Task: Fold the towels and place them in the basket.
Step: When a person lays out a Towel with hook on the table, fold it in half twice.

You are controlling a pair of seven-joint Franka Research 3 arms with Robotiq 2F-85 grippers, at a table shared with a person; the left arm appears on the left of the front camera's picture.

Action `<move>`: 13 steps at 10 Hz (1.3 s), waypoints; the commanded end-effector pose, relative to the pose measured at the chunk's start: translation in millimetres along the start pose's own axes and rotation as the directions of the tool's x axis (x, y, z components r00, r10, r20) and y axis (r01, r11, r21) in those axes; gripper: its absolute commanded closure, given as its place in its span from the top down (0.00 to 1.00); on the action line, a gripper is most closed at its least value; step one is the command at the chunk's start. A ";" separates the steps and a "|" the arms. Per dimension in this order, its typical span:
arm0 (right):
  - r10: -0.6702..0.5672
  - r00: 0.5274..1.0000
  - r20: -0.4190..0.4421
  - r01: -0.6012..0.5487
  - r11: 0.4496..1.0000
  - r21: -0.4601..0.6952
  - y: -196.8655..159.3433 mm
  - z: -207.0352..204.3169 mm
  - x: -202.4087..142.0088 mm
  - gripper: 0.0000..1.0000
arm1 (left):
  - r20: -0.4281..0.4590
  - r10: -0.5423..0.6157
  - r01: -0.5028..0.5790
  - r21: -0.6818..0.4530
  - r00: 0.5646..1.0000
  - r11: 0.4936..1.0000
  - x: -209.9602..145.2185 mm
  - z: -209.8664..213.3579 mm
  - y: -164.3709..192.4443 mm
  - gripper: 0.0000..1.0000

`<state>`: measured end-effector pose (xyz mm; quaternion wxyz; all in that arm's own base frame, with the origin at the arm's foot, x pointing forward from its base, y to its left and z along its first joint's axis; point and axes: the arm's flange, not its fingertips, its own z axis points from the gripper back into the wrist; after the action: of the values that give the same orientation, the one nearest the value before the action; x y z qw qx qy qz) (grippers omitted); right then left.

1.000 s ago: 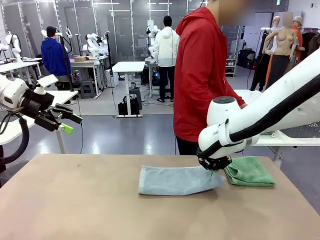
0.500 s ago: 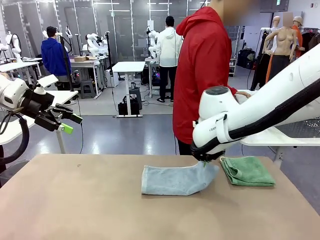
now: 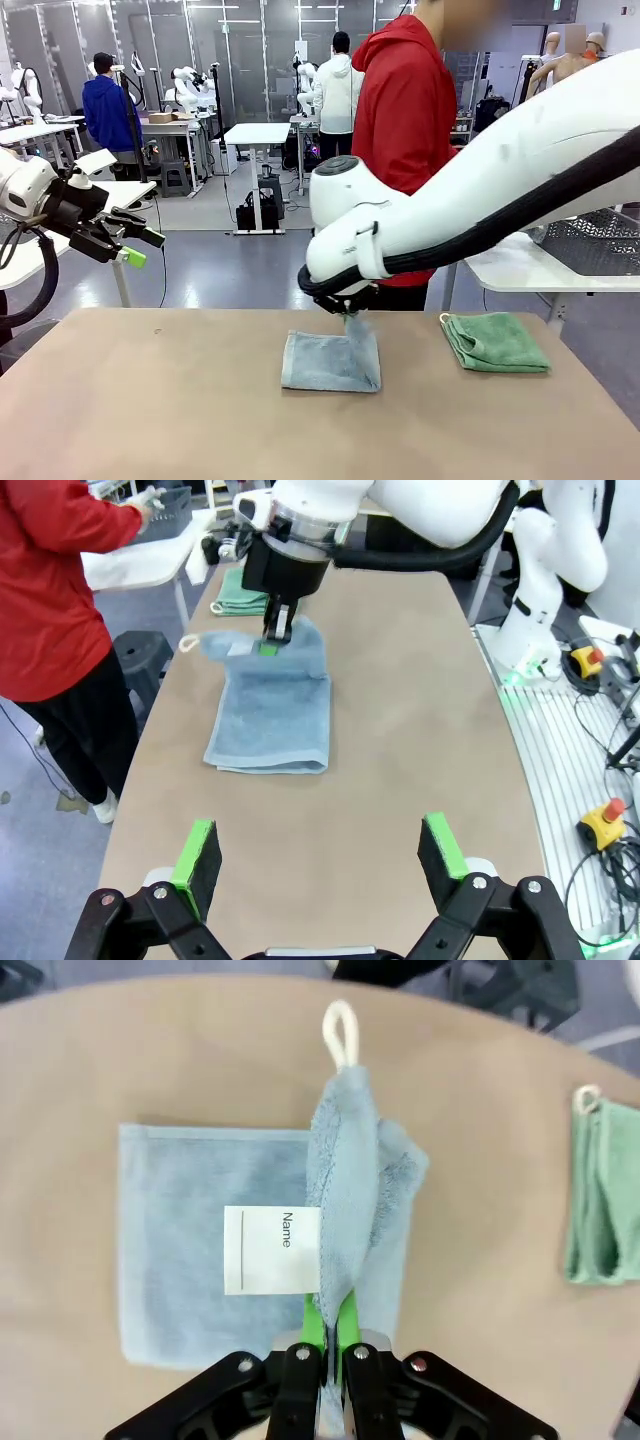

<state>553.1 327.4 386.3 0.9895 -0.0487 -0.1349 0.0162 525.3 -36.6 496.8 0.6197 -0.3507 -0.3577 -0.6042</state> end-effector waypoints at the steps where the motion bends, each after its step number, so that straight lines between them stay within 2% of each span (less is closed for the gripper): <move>1: -0.046 0.999 -0.007 0.046 0.999 -0.022 29.1 -14.5 18.9 0.00 | -0.010 -0.004 0.004 -0.002 1.000 1.000 0.1 1.1 -0.1 1.00; 5: -0.045 0.997 -0.062 0.046 0.999 0.007 61.7 -29.0 14.7 0.00 | -0.010 -0.004 0.004 -0.002 1.000 1.000 0.1 1.1 -0.1 1.00; 11: -0.076 0.994 -0.073 0.078 0.997 0.026 84.4 -46.7 15.1 0.00 | -0.010 -0.004 0.004 -0.002 1.000 1.000 0.1 1.1 -0.1 1.00; 13: -0.085 0.991 -0.104 0.090 0.995 0.044 88.3 -51.3 14.5 0.00 | -0.010 -0.004 0.004 -0.002 1.000 1.000 0.1 1.1 -0.1 1.00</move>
<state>577.0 406.6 333.3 0.9956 -0.0227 -0.0907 -0.0033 525.3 -36.6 496.8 0.6197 -0.3507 -0.3577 -0.6041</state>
